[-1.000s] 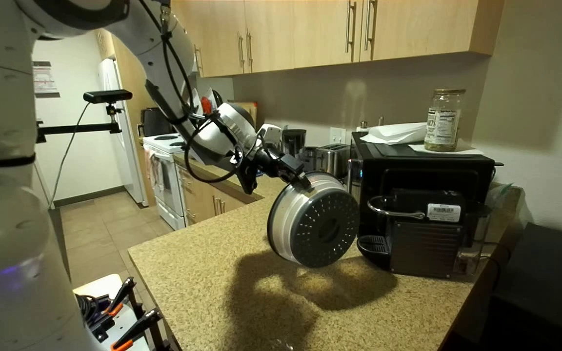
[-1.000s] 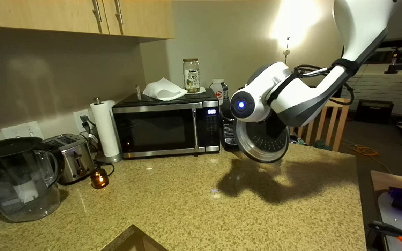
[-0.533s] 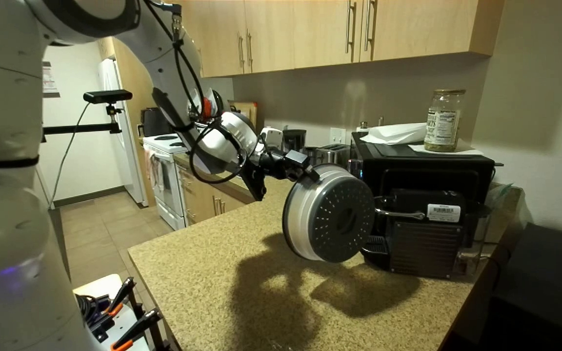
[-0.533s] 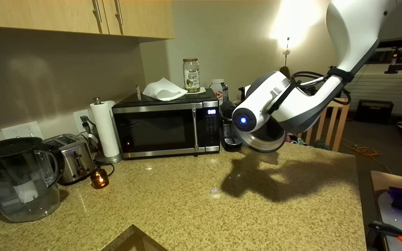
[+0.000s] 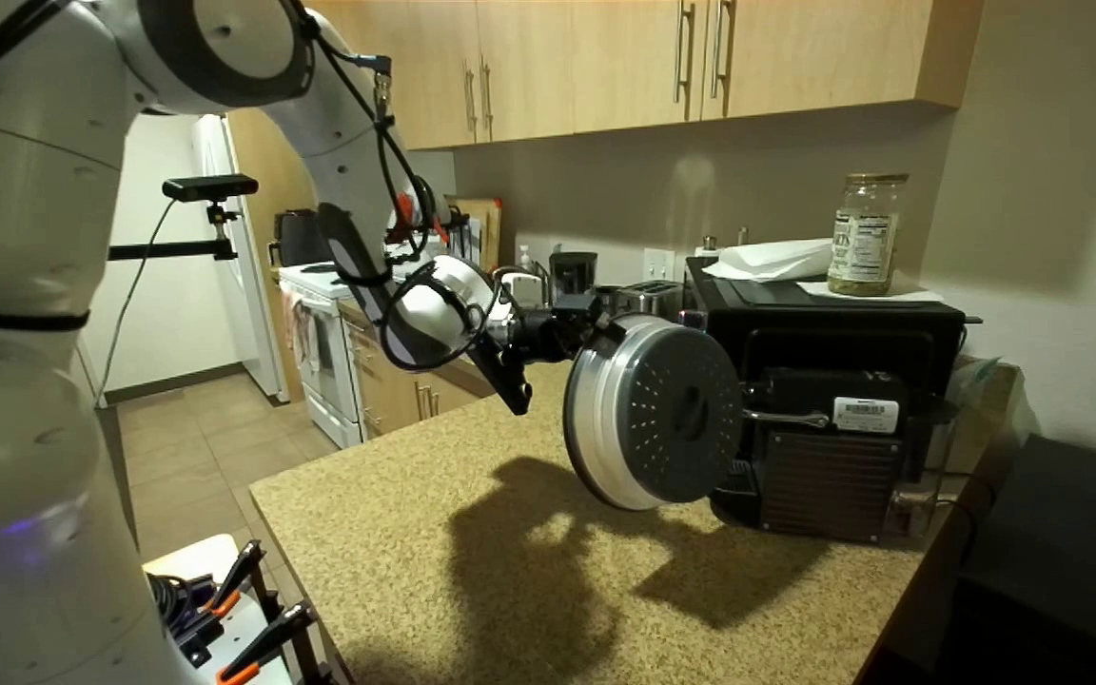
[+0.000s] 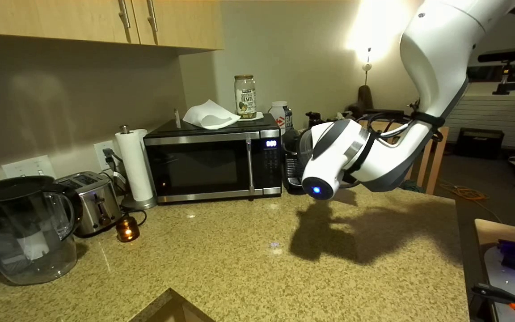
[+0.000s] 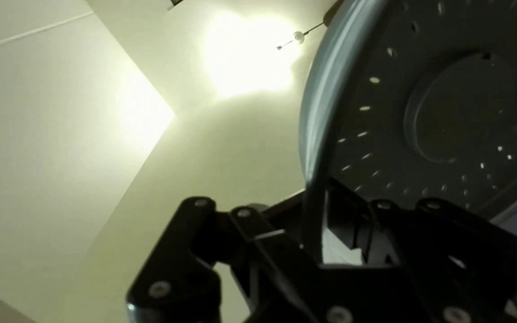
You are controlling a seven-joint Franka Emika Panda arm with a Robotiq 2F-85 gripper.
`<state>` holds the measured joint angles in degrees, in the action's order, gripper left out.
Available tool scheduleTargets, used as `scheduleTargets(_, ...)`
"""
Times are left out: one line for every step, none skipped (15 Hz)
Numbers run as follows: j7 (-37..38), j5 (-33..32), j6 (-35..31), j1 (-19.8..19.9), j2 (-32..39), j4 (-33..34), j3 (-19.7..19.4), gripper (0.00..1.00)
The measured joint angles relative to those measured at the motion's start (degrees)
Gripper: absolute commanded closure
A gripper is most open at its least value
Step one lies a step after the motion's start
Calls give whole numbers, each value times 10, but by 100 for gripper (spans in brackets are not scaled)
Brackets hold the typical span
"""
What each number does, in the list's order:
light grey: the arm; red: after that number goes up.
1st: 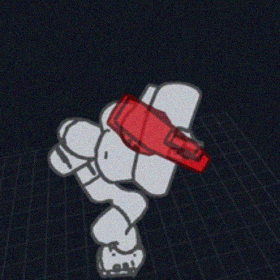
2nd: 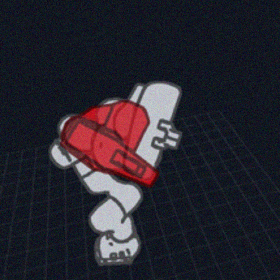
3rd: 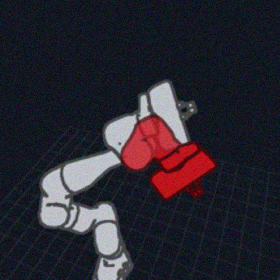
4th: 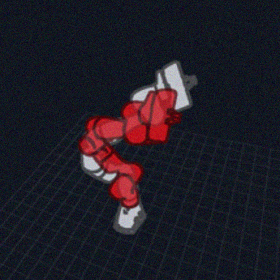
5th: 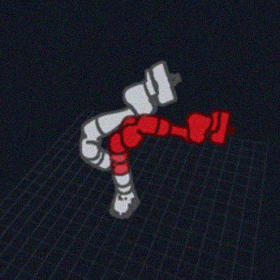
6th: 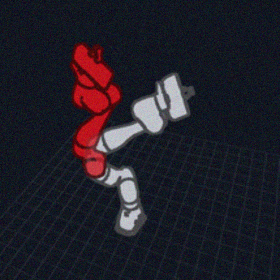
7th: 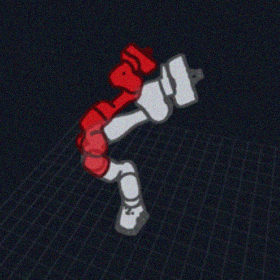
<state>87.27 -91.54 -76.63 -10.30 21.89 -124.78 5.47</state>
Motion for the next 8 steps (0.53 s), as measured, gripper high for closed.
scheduleTargets(5, -11, 15, -4, 12, 0, 3, 96)
scheduleTargets(10, -13, 25, -7, 22, 0, 7, 96)
scheduleTargets(11, -8, 26, -7, 32, 1, 15, 96)
scheduleTargets(11, 2, 24, -7, 41, 2, 23, 96)
scheduleTargets(11, 16, 21, -7, 49, 6, 32, 96)
scheduleTargets(13, 30, 13, -7, 59, 12, 40, 96)
scheduleTargets(13, 42, 2, -7, 69, 19, 45, 96)
scheduleTargets(13, 48, 1, -7, 79, 25, 49, 96)
